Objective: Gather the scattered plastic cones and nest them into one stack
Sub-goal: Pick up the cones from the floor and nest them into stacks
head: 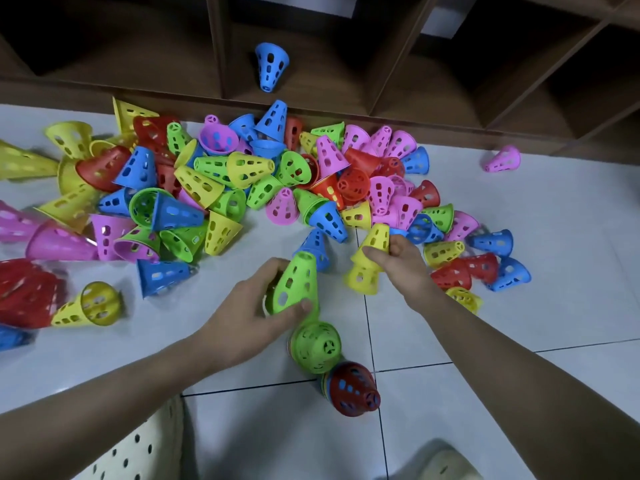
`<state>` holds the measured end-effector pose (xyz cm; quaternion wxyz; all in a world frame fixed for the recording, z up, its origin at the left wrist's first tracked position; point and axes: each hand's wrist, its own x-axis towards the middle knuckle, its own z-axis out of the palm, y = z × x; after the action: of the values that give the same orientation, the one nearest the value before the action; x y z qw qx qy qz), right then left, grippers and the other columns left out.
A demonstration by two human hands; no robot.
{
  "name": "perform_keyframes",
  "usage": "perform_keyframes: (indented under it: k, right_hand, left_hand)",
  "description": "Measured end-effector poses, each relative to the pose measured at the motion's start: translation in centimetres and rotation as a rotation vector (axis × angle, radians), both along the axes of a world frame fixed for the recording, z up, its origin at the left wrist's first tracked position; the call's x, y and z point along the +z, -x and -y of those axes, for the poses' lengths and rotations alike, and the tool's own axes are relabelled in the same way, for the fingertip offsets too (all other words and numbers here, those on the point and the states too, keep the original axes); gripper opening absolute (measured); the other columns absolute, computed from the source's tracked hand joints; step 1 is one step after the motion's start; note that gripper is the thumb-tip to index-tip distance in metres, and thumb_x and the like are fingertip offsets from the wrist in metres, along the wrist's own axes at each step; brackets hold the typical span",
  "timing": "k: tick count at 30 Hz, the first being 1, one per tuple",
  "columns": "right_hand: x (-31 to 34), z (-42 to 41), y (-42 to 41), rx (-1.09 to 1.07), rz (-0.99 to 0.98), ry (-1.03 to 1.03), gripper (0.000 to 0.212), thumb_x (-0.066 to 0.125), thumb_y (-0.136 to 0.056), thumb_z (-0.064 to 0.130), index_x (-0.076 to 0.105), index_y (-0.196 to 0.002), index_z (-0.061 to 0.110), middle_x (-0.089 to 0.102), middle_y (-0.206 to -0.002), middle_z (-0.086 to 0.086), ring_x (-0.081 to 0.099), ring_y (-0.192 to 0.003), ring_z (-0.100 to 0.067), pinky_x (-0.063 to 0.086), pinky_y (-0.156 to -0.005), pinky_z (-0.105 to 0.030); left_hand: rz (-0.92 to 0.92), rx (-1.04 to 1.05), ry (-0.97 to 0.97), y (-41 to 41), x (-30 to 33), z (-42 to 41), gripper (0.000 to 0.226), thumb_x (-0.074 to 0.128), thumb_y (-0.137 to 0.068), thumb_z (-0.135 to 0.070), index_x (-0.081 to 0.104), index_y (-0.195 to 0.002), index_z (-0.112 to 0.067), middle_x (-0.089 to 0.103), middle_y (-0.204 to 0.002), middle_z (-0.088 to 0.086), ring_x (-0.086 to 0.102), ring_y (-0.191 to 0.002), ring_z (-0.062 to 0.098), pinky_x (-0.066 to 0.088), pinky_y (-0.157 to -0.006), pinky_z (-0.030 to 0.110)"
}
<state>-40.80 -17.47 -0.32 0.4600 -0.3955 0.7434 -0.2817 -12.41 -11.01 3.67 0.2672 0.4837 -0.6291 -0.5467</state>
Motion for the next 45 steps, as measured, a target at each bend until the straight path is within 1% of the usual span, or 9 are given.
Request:
perform_keyframes:
  k: [5, 10, 18, 22, 28, 33, 37, 42, 45]
  right_hand:
    - [3.3, -0.2, -0.5, 0.064, 0.043, 0.056, 0.019, 0.077, -0.087, 0.018, 0.063, -0.1, 0.019, 0.073, -0.096, 0.005, 0.069, -0.08, 0.003, 0.051, -0.072, -0.015]
    - [7.2, -4.1, -0.6, 0.203, 0.081, 0.089, 0.028, 0.078, -0.086, 0.017, 0.063, -0.11, 0.014, 0.075, -0.106, -0.002, 0.071, -0.102, -0.02, 0.058, -0.089, -0.034]
    - [10.8, -13.4, -0.8, 0.408, 0.065, 0.074, 0.026, 0.078, -0.078, 0.032, 0.063, -0.099, 0.033, 0.071, -0.098, 0.011, 0.067, -0.098, -0.012, 0.051, -0.094, -0.036]
    - [11.2, -15.9, -0.2, 0.403, 0.02, 0.044, 0.039, 0.076, -0.073, 0.047, 0.062, -0.108, 0.034, 0.07, -0.107, 0.009, 0.064, -0.107, -0.015, 0.051, -0.096, -0.038]
    - [9.6, -17.6, 0.0, 0.45, -0.115, 0.104, 0.044, 0.082, -0.079, 0.035, 0.057, -0.114, 0.042, 0.064, -0.115, 0.014, 0.057, -0.112, -0.011, 0.044, -0.094, -0.024]
    - [7.4, -18.0, -0.2, 0.666, -0.208, 0.237, 0.046, 0.078, -0.079, 0.034, 0.057, -0.12, 0.035, 0.057, -0.119, 0.019, 0.054, -0.117, -0.012, 0.043, -0.096, -0.02]
    - [5.8, -18.1, 0.9, 0.932, -0.404, 0.133, 0.051, 0.065, -0.085, 0.058, 0.051, -0.13, 0.037, 0.049, -0.13, 0.024, 0.043, -0.124, 0.001, 0.037, -0.105, -0.022]
    - [5.0, -16.9, 1.6, 0.731, -0.257, 0.042, 0.049, 0.055, -0.088, 0.067, 0.056, -0.127, 0.038, 0.056, -0.125, 0.027, 0.046, -0.119, 0.011, 0.031, -0.097, -0.005]
    - [3.2, -14.9, 2.0, 0.615, -0.272, 0.068, 0.049, 0.053, -0.092, 0.063, 0.059, -0.124, 0.027, 0.062, -0.121, 0.018, 0.051, -0.112, 0.011, 0.04, -0.097, -0.012]
  left_hand:
    - [-0.016, -0.111, 0.003, 0.9, 0.2, -2.6, 0.034, 0.069, -0.09, -0.039, 0.049, -0.118, -0.035, 0.067, -0.098, -0.015, 0.066, -0.093, 0.012, 0.051, -0.074, 0.021]
    - [-0.049, -0.103, 0.09, 1.2, 0.6, -3.4, 0.039, 0.068, -0.088, -0.042, 0.046, -0.12, -0.037, 0.066, -0.106, -0.018, 0.067, -0.098, 0.009, 0.051, -0.074, 0.016]
    - [0.042, -0.247, 0.167, 2.0, -1.0, -4.5, 0.047, 0.07, -0.087, -0.049, 0.045, -0.125, -0.04, 0.058, -0.115, -0.025, 0.06, -0.106, 0.003, 0.051, -0.084, 0.022]
    - [0.095, -0.236, 0.175, 2.3, -2.6, -4.6, 0.05, 0.072, -0.085, -0.049, 0.049, -0.126, -0.035, 0.059, -0.118, -0.02, 0.06, -0.109, 0.005, 0.052, -0.089, 0.028]
    - [0.228, -0.308, 0.334, 2.0, -4.7, -3.9, 0.06, 0.07, -0.08, -0.054, 0.053, -0.132, -0.029, 0.057, -0.131, -0.013, 0.052, -0.12, 0.006, 0.043, -0.101, 0.026]
    - [0.231, -0.345, 0.357, 1.6, -5.6, -3.3, 0.063, 0.08, -0.079, -0.046, 0.053, -0.134, -0.03, 0.056, -0.133, -0.014, 0.051, -0.122, 0.005, 0.041, -0.102, 0.02]
    - [0.248, -0.374, 0.337, 1.4, -5.8, -3.1, 0.067, 0.074, -0.079, -0.058, 0.05, -0.137, -0.036, 0.053, -0.135, -0.019, 0.048, -0.123, 0.0, 0.039, -0.103, 0.017]
    - [0.363, -0.555, 0.571, -1.1, -6.6, -1.4, 0.066, 0.059, -0.093, -0.055, 0.044, -0.149, -0.022, 0.048, -0.148, -0.001, 0.051, -0.132, 0.016, 0.043, -0.107, 0.03]
    - [0.403, -0.537, 0.62, -2.7, -7.6, 0.7, 0.062, 0.054, -0.096, -0.048, 0.047, -0.145, -0.011, 0.052, -0.14, 0.01, 0.053, -0.127, 0.025, 0.045, -0.105, 0.036]
